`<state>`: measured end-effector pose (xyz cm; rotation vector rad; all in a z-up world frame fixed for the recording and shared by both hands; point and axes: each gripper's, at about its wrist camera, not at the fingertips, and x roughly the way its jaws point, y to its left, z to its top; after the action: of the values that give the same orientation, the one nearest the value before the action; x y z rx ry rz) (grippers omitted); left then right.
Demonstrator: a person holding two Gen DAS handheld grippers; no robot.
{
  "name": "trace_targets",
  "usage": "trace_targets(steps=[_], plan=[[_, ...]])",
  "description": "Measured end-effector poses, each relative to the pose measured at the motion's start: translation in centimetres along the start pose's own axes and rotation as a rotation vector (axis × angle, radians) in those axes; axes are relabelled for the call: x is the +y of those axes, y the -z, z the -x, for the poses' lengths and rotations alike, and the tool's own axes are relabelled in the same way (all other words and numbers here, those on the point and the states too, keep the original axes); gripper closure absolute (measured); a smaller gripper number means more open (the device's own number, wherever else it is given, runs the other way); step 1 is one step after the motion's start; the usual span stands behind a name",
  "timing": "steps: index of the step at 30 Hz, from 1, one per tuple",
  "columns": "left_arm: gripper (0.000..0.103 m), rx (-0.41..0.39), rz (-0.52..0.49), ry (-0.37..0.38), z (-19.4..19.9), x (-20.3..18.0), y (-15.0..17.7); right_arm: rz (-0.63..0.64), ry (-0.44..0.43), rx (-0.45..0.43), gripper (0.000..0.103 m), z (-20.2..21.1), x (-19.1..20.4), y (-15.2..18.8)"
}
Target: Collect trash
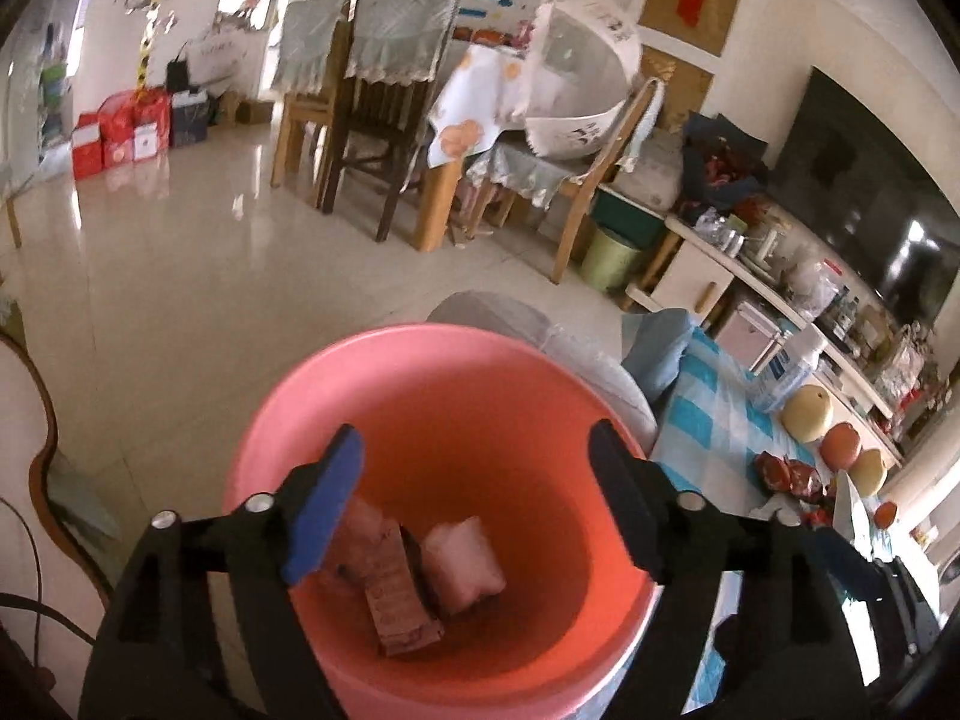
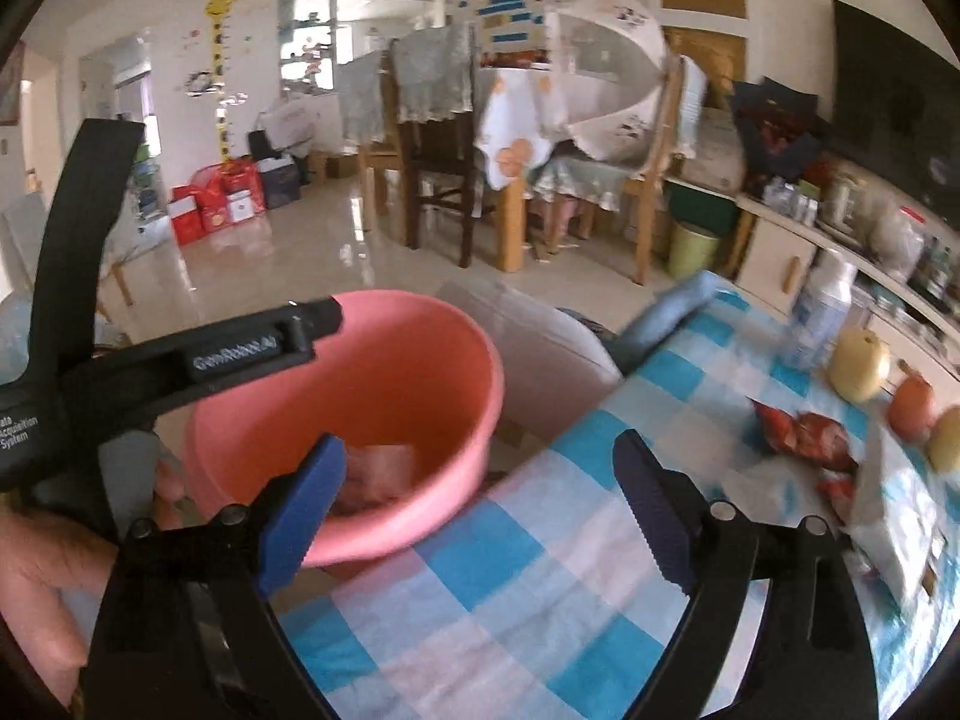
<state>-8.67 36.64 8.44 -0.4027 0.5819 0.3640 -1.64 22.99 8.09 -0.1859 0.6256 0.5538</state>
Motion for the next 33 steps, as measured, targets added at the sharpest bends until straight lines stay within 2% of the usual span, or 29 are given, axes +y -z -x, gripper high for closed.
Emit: trace_targets(steps=[4, 9, 15, 17, 21, 24, 27, 30, 33], plan=[[0.016, -0.032, -0.026, 0.046, 0.5, -1.0, 0.4, -0.070, 0.027, 0.051, 0.009, 1.1, -2.1, 1.1], [0.014, -0.035, -0.091, 0.107, 0.7, -3.0, 1.1, -0.169, 0.082, 0.139, 0.008, 2.3, -4.7, 2.9], [0.014, -0.064, -0.189, 0.139, 1.8, -6.1, 1.9, -0.225, 0.239, 0.250, 0.008, 3.4, -7.8, 5.5], [0.014, -0.063, -0.227, 0.146, 1.9, -7.1, 2.1, -0.246, 0.256, 0.264, 0.008, 3.9, -8.8, 6.1], [0.014, -0.044, -0.282, 0.194, 2.2, -9.1, 2.9, -0.303, 0.260, 0.261, 0.008, 5.4, -10.8, 7.0], [0.014, 0.001, -0.281, 0.245, 1.9, -10.2, 3.6, -0.329, 0.260, 0.215, 0.008, 7.1, -12.1, 7.5], [0.014, 0.009, -0.300, 0.266, 2.0, -11.3, 4.4, -0.330, 0.281, 0.185, 0.008, 8.1, -13.3, 8.0], [0.014, 0.004, -0.345, 0.266, 2.0, -12.5, 5.1, -0.340, 0.264, 0.145, 0.008, 9.0, -14.6, 8.7], [0.014, -0.011, -0.418, 0.227, 2.0, -14.2, 6.0, -0.369, 0.220, 0.110, 0.008, 9.8, -16.2, 9.5]])
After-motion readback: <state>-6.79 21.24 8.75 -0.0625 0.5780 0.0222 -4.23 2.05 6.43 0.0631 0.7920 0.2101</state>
